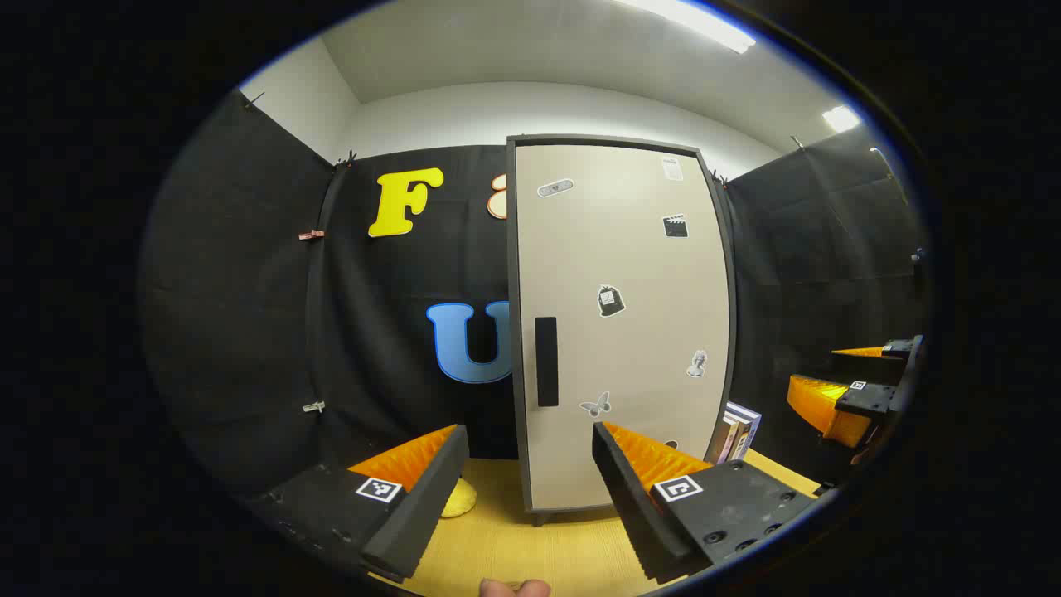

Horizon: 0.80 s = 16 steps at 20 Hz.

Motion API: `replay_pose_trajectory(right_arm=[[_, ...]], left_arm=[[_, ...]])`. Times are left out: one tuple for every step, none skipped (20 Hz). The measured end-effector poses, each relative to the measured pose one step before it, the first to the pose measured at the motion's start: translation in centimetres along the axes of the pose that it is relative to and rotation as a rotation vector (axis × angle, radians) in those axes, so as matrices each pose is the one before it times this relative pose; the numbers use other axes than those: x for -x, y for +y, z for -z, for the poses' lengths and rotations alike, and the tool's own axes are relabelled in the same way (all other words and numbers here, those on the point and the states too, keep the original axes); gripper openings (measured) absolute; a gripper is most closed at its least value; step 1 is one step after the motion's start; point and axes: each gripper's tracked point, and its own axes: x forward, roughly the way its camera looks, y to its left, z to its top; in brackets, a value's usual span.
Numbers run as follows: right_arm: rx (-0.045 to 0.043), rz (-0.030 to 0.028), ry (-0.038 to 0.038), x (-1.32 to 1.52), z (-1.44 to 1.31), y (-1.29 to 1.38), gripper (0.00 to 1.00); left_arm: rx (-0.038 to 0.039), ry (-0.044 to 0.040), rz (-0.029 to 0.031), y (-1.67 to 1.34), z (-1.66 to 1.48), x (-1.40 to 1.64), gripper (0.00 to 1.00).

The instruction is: Open the cabinet door with the right hand, grasp the bottle in the cabinet with the left hand and place it on the coaster, then close the cabinet door with the right hand.

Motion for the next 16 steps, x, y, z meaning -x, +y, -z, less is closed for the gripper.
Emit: replay_pose_trajectory(right_arm=[[0.0001, -0.00114, -0.00079, -0.029, 0.039, 0.082, 0.98], [0.00039, -0.00211, 0.00123, 0.038, -0.019, 0.097, 0.98], [0.00191, -0.00197, 0.00221, -0.036, 0.148, 0.086, 0.98], [0.00357, 0.00006, 0.00294, -0.038, 0.093, 0.037, 0.98], [0.0023, 0.0005, 0.00259, -0.111, 0.161, 0.12, 0.98], [-0.00002, -0.00026, 0.00118, 0.002, 0.035, 0.075, 0.98], [-0.0001, 0.00182, -0.00107, -0.004, -0.024, -0.034, 0.98], [0.00007, 0.00254, -0.00266, -0.02, -0.091, -0.002, 0.98], [-0.00052, 0.00153, -0.00214, -0.035, -0.044, 0.015, 0.98], [-0.0015, 0.00046, -0.0011, -0.004, -0.005, 0.004, 0.98], [-0.00109, 0.0001, -0.00074, -0.053, 0.011, 0.048, 0.98], [-0.0001, 0.00155, 0.00024, -0.057, 0.005, -0.024, 0.98], [0.00044, 0.0004, 0.00111, -0.006, 0.023, 0.041, 0.98], [0.00009, 0.0004, -0.00082, 0.005, -0.028, 0.002, 0.98], [-0.00005, 0.00067, 0.00008, -0.099, 0.007, 0.032, 0.98], [0.00149, 0.00065, -0.00117, -0.048, -0.013, 0.002, 0.98]], left_arm=[[0.00193, -0.00136, -0.00009, 0.028, -0.051, 0.04, 0.95], [-0.00112, -0.00119, -0.00003, 0.046, -0.073, 0.003, 0.95], [-0.00165, -0.0024, -0.00091, 0.086, 0.031, -0.046, 0.95], [-0.00132, -0.001, 0.00065, 0.077, -0.074, -0.069, 0.94], [-0.00142, 0.00066, -0.00032, 0.048, 0.102, -0.019, 0.94], [-0.00026, 0.00054, -0.00137, 0.066, 0.009, -0.051, 0.95], [0.00047, 0.00086, 0.00066, 0.05, 0.063, -0.028, 0.94], [0.00127, 0.00044, -0.00181, 0.07, -0.038, -0.059, 0.95], [0.00077, 0.00046, 0.00039, 0.087, 0.096, -0.071, 0.95], [0.00071, -0.00053, -0.00105, 0.095, -0.062, -0.064, 0.95], [0.00007, -0.00043, -0.00048, 0.055, 0.032, -0.023, 0.95], [-0.00035, -0.00002, -0.00204, 0.144, -0.032, -0.073, 0.95], [-0.00137, 0.00096, 0.00003, 0.048, 0.055, -0.065, 0.95], [-0.00124, -0.00003, -0.00137, 0.1, 0.083, -0.039, 0.95], [-0.00009, -0.00049, -0.00012, 0.056, -0.037, -0.072, 0.95], [0.00076, -0.00006, -0.00024, 0.056, -0.075, -0.016, 0.94]])
